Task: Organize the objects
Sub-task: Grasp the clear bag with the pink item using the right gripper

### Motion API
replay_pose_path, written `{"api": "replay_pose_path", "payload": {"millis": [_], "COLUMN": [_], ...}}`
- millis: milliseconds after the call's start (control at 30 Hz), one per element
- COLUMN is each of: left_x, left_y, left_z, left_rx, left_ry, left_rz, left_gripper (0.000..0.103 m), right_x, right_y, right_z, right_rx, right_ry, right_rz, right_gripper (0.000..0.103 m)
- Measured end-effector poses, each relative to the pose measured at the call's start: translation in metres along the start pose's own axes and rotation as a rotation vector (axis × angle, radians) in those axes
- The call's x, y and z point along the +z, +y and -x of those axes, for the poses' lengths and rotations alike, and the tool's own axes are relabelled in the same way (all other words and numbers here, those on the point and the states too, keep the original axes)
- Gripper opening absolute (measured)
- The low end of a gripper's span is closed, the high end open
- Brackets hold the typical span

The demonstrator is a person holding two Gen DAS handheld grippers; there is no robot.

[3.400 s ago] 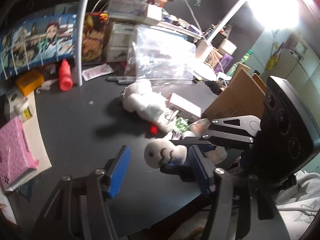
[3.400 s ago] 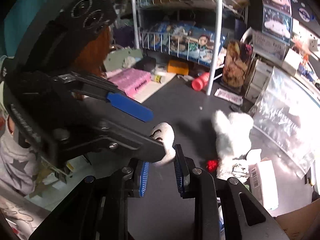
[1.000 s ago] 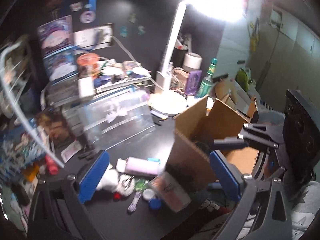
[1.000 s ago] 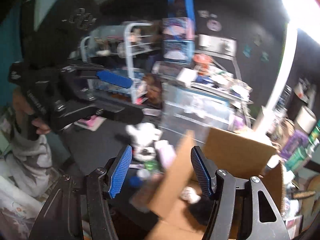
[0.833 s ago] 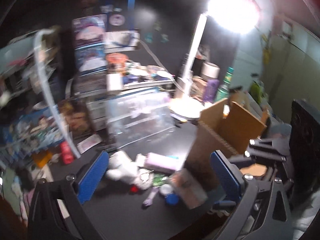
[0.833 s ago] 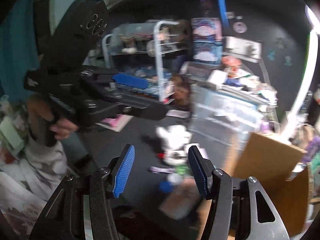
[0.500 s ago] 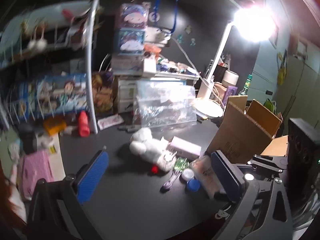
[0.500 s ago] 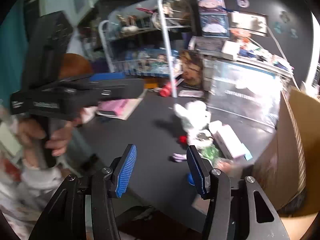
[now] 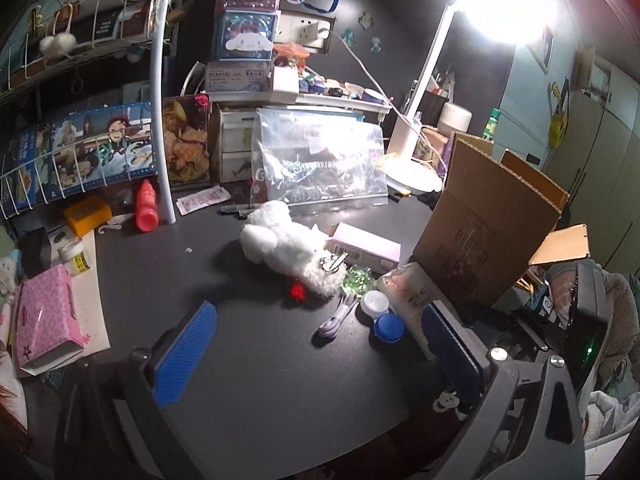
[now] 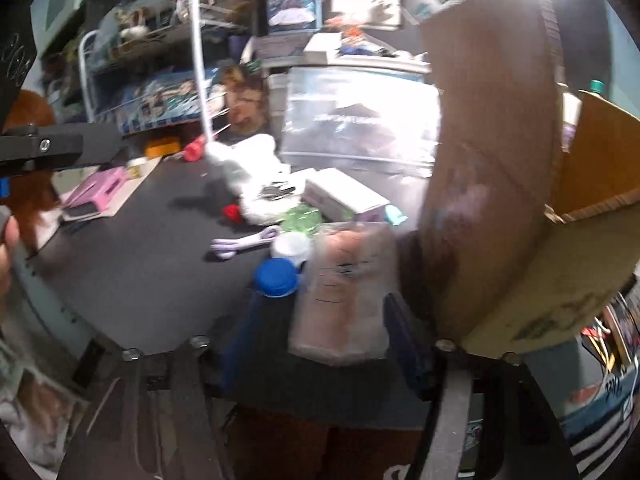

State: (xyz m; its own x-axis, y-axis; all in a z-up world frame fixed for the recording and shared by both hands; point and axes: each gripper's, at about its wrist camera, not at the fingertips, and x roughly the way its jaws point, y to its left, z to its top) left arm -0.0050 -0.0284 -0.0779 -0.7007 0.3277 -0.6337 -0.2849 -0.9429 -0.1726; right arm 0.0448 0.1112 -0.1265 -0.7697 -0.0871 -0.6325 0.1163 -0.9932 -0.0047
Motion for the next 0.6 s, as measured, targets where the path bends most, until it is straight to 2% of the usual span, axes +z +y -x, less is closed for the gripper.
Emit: {"api": "replay_pose_path", "payload": {"millis": [67, 200, 400, 467, 533, 600], "left_x": [0.000, 0.002, 0.002, 0.001, 0.001, 0.002], "left_y": [-0.001, -0.001, 0.003, 0.003, 0.003, 0.003], "left_z": [-0.001, -0.003, -0.007, -0.007, -0.007, -0.007], "left_rx": [0.003, -0.009, -0.006, -0.007, -0.011, -0.016], "left_ry": [0.001, 0.006, 0.021, 0.022, 0.024, 0.024], "left_rz": [-0.005, 0.000, 0.016, 0.016, 0.014, 0.014], "left_gripper": [0.102, 0.102, 0.102, 0.102, 0.102, 0.102], "right_x": [-0.004, -0.008, -0.013, -0.014, -0.014, -0.014], "right_y": [-0.003, -0.009, 0.001, 0.002, 0.002, 0.003], "right_z": [-0.002, -0.018, -0.029, -0.030, -0.031, -0.030], "right_rx": [-0.036, -0.021, -0.054, -0.060, -0.055, -0.043], "right_ry": [-0.010, 0.043, 0.031, 0.022, 0.020, 0.020], "right_rz": [0.000, -0.026, 0.012, 0.002, -0.001, -0.003], "right_gripper": [0.065, 0.065, 0.065, 0.061, 0.048, 0.040]}}
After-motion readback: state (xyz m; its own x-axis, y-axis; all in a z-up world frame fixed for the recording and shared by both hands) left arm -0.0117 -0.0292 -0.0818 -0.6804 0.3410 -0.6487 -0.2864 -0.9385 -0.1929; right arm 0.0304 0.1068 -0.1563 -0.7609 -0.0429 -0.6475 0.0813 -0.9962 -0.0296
